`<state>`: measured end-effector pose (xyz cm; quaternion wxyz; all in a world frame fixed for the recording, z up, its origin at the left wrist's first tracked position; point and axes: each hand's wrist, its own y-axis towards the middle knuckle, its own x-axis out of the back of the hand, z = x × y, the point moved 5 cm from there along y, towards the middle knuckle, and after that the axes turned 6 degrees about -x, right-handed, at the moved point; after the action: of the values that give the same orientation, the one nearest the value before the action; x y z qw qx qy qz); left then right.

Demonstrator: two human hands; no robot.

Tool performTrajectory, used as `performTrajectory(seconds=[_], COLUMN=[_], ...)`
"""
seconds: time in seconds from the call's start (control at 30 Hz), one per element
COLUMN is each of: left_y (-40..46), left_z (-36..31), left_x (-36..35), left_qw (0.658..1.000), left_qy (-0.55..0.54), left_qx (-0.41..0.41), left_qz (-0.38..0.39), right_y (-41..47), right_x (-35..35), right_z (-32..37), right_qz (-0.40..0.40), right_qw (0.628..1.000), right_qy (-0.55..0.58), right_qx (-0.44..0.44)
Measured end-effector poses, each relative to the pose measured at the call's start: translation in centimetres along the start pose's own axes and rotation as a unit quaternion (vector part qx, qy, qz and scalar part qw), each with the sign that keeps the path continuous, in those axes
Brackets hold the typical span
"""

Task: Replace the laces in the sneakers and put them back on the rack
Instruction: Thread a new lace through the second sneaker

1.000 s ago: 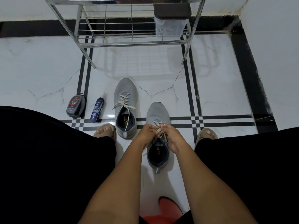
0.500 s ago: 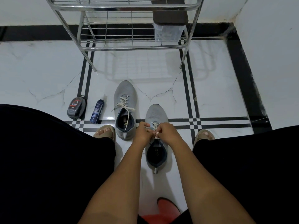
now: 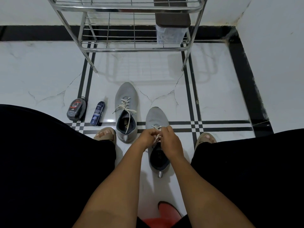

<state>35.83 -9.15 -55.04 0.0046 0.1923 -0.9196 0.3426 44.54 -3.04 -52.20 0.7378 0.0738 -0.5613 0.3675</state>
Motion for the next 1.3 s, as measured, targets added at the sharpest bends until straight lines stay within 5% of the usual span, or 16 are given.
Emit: performTrajectory(seconds=[0.27, 0.47, 0.57, 0.67, 0.77, 0.87, 1.03, 1.3], left_y=[0.3, -1.3, -1.5, -1.1, -0.5, -0.6, -1.1, -0.4], left_z=[0.7, 1.3, 1.7, 2.3, 3.5, 4.0, 4.4, 4.5], left_x=[0.2, 2.3, 1.8, 1.5, 1.8, 1.4, 0.3, 0.1], left_qw=[0.998, 0.941, 0.904, 0.905, 0.954, 0.982, 0.898, 0.818], left_qy=[0.04, 0.287, 0.395, 0.407, 0.269, -0.035, -0.384, -0.505], left_qx=[-0.012, 0.011, -0.003, -0.014, 0.036, 0.095, 0.125, 0.14], left_qz=[-0.046, -0.177, -0.162, -0.124, -0.123, -0.159, -0.175, -0.236], right_y=[1.2, 0.7, 0.2, 0.3, 0.4, 0.6, -0.1, 1.0], right_x=[0.1, -0.8, -1.7, -1.9, -1.6, -1.9, -3.6, -5.0], right_z=[-1.3, -5.4, -6.1, -5.9, -5.4, -4.5, -3.2, -3.0], right_qz=[0.021, 0.048, 0.082, 0.135, 0.155, 0.151, 0.162, 0.116], right_qw=[0.985, 0.919, 0.884, 0.889, 0.897, 0.853, 0.624, 0.533], right_qy=[0.153, 0.239, 0.295, 0.281, 0.26, 0.369, 0.652, 0.709], right_qx=[-0.079, -0.309, -0.353, -0.335, -0.323, -0.335, -0.399, -0.446])
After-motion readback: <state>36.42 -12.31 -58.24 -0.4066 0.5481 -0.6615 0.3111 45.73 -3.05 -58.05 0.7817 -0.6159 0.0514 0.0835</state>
